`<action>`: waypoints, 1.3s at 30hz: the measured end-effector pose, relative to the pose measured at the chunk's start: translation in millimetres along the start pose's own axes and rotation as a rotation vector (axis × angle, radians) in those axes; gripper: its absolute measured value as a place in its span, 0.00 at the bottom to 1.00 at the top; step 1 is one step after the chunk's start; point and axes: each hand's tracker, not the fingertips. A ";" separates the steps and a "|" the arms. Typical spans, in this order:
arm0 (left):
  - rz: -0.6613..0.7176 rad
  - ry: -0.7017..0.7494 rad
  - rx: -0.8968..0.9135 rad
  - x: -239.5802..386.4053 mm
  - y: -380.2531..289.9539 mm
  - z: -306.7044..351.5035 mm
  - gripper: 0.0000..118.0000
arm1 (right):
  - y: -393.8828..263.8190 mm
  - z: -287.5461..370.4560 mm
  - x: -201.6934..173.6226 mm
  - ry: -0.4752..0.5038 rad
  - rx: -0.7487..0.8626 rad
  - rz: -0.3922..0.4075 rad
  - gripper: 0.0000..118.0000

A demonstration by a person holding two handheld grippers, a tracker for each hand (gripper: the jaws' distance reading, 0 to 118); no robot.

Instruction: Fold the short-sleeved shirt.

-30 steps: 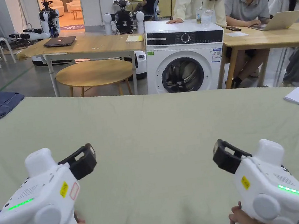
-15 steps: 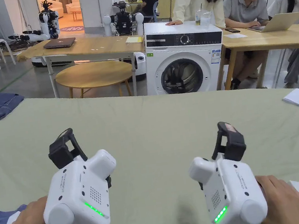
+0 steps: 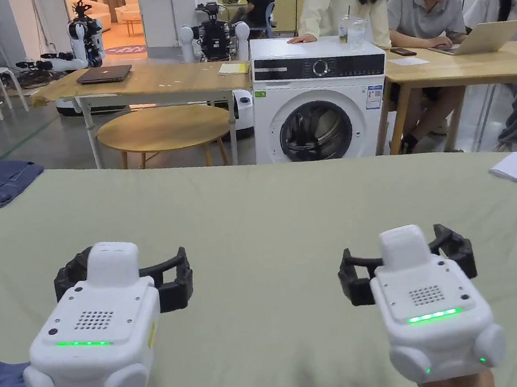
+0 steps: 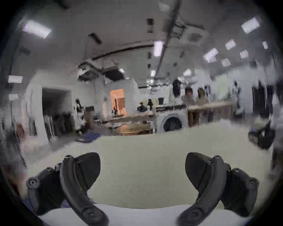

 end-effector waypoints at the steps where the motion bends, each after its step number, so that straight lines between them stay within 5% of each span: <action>1: 0.049 -0.008 0.008 -3.2 -0.3 0.4 0.94 | -1.3 -0.5 5.9 -0.001 -0.011 -0.083 1.00; 4: 0.181 -0.007 0.008 -10.4 -3.8 -1.4 0.94 | -6.0 0.7 10.8 -0.054 -0.025 -0.197 1.00; 8: 0.256 0.054 -0.006 -15.0 -7.9 -2.5 0.94 | -10.0 3.8 7.2 -0.039 -0.013 -0.179 1.00; 15: 0.000 0.055 -0.005 1.9 -10.9 1.6 0.94 | -9.7 12.2 -1.4 -0.029 0.037 -0.068 0.99; 17: -0.062 0.046 0.010 11.0 -10.9 6.4 0.94 | -10.0 15.2 -1.8 -0.030 0.050 -0.074 0.83; 19: -0.106 0.029 0.028 19.2 -9.7 10.5 0.83 | -8.8 16.4 -4.3 -0.035 0.052 -0.084 0.40; 20: -0.121 0.031 0.040 22.1 -9.3 12.0 0.69 | -9.0 15.5 -3.8 -0.042 0.041 -0.094 0.18; 21: -0.142 0.031 0.052 26.4 -8.1 13.7 0.38 | -9.3 14.8 -3.3 -0.049 0.027 -0.111 0.06; 22: -0.152 0.036 0.049 30.4 -6.3 13.9 0.13 | -9.2 15.9 -3.3 -0.057 0.015 -0.126 0.05; 23: -0.158 0.040 0.042 33.5 -4.2 12.4 0.00 | -11.1 17.3 -1.5 -0.052 0.020 -0.147 0.01; 27: -0.080 -0.018 0.015 30.7 0.5 9.0 0.00 | -10.2 21.6 1.1 -0.036 0.028 -0.151 0.00; 39: -0.072 0.103 -0.025 2.1 -2.8 22.4 0.00 | 5.5 24.9 -7.6 0.000 0.027 -0.123 0.00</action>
